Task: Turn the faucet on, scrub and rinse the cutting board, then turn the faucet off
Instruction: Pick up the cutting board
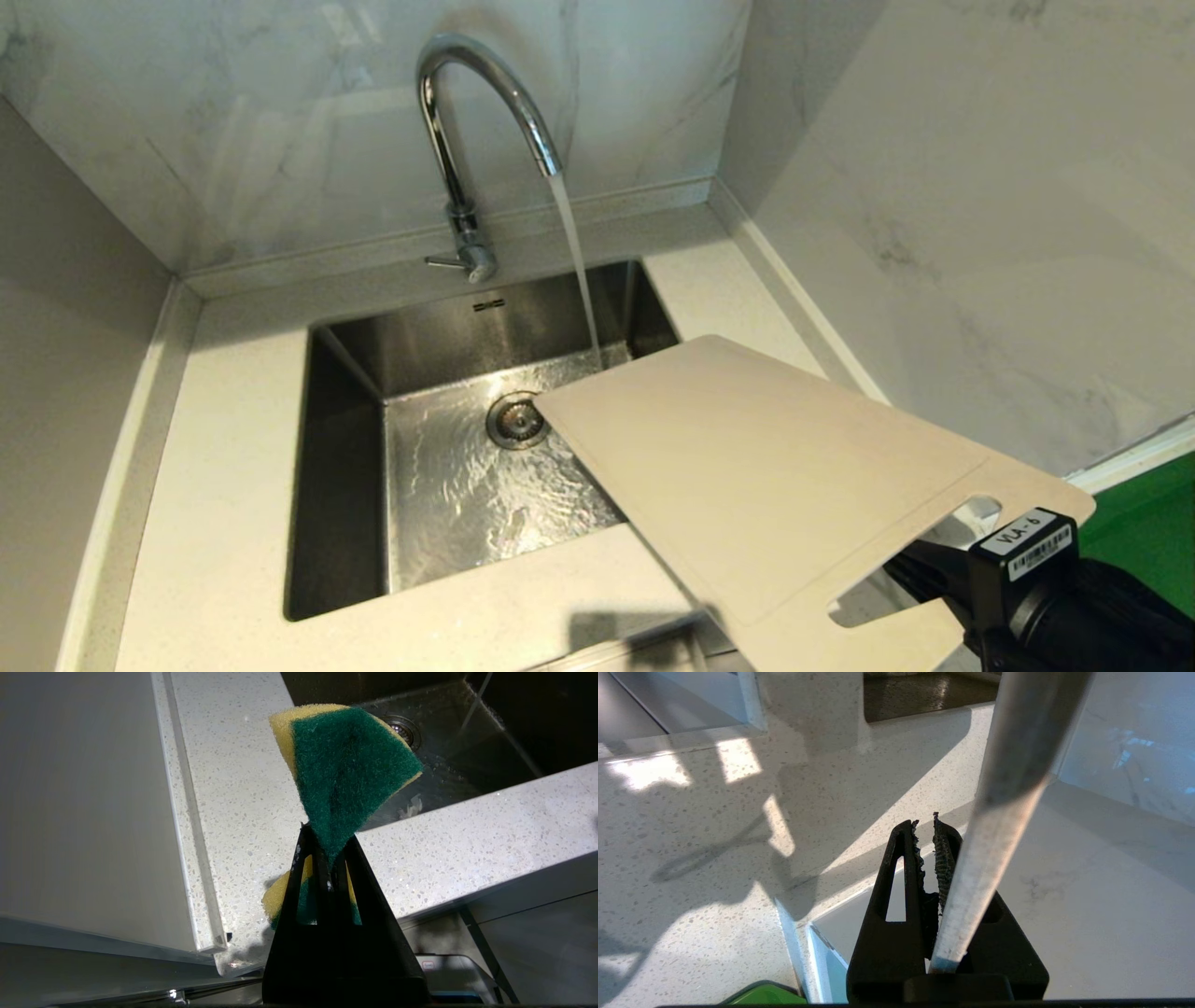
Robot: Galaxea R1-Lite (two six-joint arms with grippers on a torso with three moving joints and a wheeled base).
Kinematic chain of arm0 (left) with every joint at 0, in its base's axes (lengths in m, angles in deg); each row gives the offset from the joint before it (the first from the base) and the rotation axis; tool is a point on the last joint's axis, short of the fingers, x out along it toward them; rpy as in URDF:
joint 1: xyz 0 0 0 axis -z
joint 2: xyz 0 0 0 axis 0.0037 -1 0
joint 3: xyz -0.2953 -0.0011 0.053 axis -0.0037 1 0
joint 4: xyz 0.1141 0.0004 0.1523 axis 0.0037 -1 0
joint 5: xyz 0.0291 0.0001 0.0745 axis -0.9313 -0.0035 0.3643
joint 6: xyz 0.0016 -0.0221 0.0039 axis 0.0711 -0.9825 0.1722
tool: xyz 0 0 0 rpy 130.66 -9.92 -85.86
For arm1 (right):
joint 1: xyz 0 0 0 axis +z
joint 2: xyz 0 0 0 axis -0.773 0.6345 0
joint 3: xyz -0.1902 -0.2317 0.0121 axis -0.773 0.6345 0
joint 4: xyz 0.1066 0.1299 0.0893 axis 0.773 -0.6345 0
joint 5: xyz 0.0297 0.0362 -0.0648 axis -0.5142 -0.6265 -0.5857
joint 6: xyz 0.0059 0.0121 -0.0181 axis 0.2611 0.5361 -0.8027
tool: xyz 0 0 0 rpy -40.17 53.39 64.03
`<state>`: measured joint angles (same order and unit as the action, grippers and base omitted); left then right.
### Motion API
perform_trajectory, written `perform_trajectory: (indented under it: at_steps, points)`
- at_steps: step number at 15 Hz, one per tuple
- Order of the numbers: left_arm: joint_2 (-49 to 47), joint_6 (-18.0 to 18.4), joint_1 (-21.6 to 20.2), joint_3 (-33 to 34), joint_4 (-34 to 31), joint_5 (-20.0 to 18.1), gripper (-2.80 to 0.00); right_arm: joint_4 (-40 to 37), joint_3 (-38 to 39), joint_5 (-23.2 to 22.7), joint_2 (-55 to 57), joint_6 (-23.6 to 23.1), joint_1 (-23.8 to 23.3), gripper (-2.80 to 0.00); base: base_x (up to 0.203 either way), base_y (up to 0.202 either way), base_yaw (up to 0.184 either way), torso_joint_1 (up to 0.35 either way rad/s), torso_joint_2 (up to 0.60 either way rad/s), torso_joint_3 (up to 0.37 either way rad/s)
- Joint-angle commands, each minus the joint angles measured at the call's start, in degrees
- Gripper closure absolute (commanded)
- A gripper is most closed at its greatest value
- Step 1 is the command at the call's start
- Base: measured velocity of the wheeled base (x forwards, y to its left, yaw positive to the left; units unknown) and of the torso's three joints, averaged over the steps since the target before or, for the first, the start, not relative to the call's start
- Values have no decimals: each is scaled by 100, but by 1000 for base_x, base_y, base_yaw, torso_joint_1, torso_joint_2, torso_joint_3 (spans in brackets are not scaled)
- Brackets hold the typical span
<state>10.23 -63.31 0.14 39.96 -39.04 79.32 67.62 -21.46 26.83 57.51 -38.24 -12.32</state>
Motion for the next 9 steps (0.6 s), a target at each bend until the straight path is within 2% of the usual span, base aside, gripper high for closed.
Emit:
perform_trajectory:
  at_steps: [1, 9]
  points:
    - [3, -3, -1, 18, 1, 2, 0, 0, 22, 10, -23, -66, 2, 0, 0, 0, 0, 0, 0, 0]
    - [-3, -3, -1, 17, 1, 2, 0, -225, -57, -86, -75, -84, 2, 0, 0, 0, 0, 0, 0, 0]
